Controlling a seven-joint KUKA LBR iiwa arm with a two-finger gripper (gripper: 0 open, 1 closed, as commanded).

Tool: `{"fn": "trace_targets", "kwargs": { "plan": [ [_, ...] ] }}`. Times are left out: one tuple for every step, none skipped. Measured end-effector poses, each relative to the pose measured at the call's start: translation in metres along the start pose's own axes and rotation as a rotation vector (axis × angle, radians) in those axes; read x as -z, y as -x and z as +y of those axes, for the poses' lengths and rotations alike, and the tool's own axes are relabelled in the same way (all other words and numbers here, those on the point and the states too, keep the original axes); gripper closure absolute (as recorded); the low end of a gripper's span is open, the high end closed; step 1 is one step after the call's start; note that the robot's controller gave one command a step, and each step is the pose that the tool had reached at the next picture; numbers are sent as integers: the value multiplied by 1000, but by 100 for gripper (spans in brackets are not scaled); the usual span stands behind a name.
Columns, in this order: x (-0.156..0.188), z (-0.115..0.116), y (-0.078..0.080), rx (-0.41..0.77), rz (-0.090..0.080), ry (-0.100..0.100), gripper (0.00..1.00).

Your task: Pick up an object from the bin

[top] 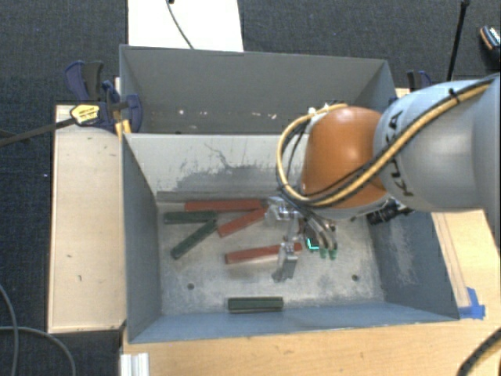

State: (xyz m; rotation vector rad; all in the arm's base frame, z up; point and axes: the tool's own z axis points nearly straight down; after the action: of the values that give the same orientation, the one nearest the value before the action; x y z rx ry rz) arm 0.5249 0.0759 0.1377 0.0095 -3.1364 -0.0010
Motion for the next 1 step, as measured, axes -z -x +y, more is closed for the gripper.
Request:
{"fn": "trace_targets", "kwargs": {
  "plan": [
    [-70, 3, 19, 25, -5, -1, 0]
  ]
}}
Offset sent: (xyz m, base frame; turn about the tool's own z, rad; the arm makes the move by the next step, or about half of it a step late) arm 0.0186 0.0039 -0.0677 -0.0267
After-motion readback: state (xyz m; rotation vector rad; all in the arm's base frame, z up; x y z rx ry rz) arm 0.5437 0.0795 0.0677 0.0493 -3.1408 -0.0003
